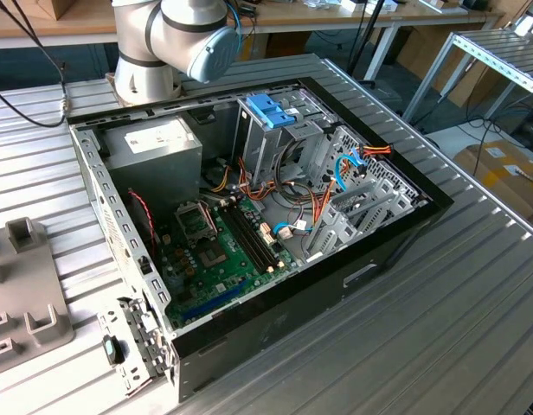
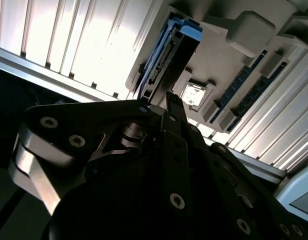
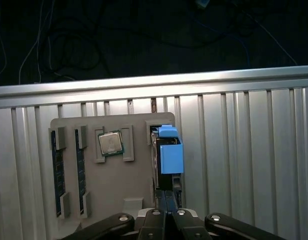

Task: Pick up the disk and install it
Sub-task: 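Pick up the disk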

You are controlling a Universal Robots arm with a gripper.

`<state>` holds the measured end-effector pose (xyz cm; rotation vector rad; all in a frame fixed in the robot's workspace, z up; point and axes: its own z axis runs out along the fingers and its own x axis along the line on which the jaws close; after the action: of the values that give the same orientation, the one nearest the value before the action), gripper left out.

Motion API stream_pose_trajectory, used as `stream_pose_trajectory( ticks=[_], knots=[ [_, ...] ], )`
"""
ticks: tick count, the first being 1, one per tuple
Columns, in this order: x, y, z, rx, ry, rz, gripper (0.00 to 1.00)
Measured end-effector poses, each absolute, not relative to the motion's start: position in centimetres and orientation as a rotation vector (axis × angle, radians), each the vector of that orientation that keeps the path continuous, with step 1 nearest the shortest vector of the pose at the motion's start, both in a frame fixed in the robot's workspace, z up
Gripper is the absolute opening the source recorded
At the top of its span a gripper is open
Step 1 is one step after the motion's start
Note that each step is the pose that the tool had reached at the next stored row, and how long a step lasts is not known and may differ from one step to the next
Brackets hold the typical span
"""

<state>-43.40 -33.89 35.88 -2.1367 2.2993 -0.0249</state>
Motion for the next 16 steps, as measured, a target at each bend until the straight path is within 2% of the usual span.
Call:
stream_pose_trajectory(
  ticks=[1,3,4,5,7,16],
  knots=[
    [-43.4,-33.9,35.9,-2.137,2.299,-0.025,0.11],
    [-43.4,-33.9,35.9,-2.137,2.299,-0.025,0.36],
    [-43.4,-33.9,35.9,-2.137,2.299,-0.025,0.42],
    [-43.4,-33.9,35.8,-2.137,2.299,-0.025,0.42],
    [-43.4,-33.9,35.8,-2.137,2.299,-0.025,0.54],
    [-43.4,-33.9,34.6,-2.117,2.279,0.022,0.54]
  ],
)
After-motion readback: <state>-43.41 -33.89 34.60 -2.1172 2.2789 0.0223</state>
